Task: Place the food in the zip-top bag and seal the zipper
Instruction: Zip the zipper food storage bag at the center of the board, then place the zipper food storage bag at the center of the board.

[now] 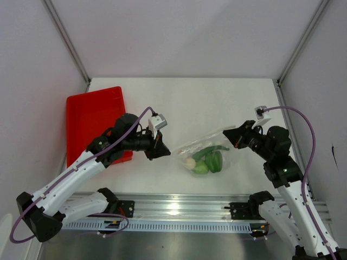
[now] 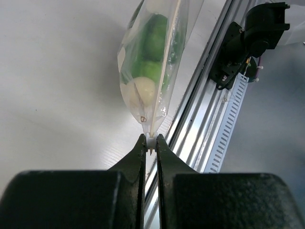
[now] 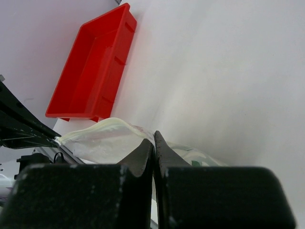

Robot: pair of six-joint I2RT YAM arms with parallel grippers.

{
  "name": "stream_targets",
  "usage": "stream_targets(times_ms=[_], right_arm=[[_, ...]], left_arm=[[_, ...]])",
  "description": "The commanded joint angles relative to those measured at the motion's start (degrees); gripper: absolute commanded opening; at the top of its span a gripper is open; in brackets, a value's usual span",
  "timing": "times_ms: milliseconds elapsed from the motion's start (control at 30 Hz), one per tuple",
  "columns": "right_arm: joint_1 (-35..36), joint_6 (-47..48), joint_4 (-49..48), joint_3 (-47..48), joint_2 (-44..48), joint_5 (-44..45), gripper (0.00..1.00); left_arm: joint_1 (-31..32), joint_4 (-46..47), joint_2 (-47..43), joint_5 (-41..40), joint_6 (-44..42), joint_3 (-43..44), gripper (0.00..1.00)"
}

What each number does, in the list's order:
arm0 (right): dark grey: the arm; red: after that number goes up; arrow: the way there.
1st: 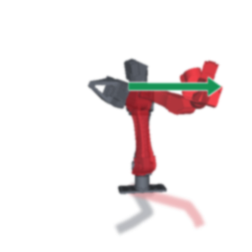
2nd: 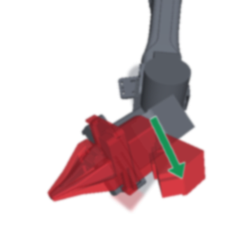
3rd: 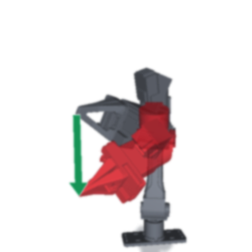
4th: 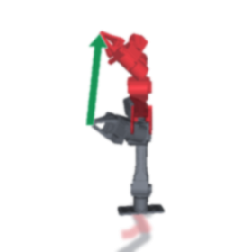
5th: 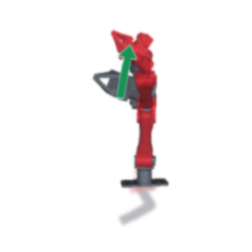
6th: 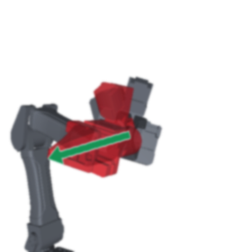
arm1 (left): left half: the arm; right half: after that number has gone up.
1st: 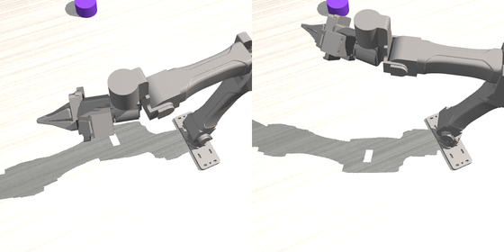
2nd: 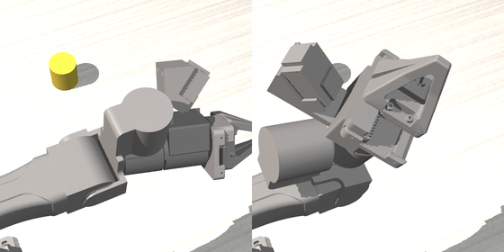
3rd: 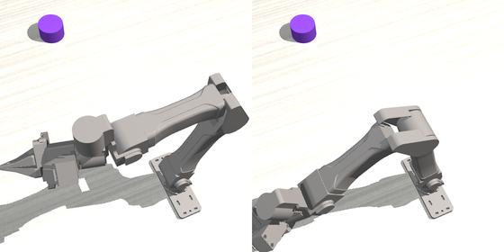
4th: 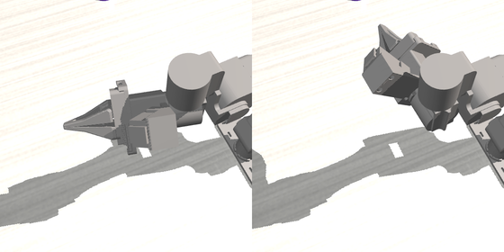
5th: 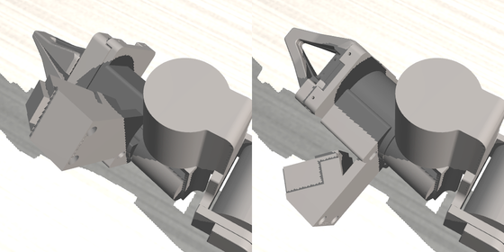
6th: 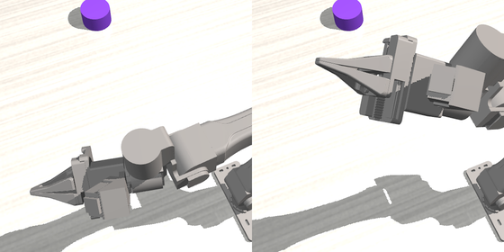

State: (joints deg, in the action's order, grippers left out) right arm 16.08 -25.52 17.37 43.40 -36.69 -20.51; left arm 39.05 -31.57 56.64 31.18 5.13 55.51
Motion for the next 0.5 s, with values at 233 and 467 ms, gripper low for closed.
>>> stream_targets(times_ms=[233, 467], right_arm=[[-1.75, -0.85, -3.13, 1.78, -5.4, 2.84, 0.0], [-3.94, -0.93, -5.75, 3.44, -12.6, 12.15, 0.0]], left_arm=[[-1.17, 5.37, -4.52, -5.33, 5.86, -2.42, 0.63], [-1.08, 6.17, -10.05, -12.73, 6.13, -0.57, 0.99]])
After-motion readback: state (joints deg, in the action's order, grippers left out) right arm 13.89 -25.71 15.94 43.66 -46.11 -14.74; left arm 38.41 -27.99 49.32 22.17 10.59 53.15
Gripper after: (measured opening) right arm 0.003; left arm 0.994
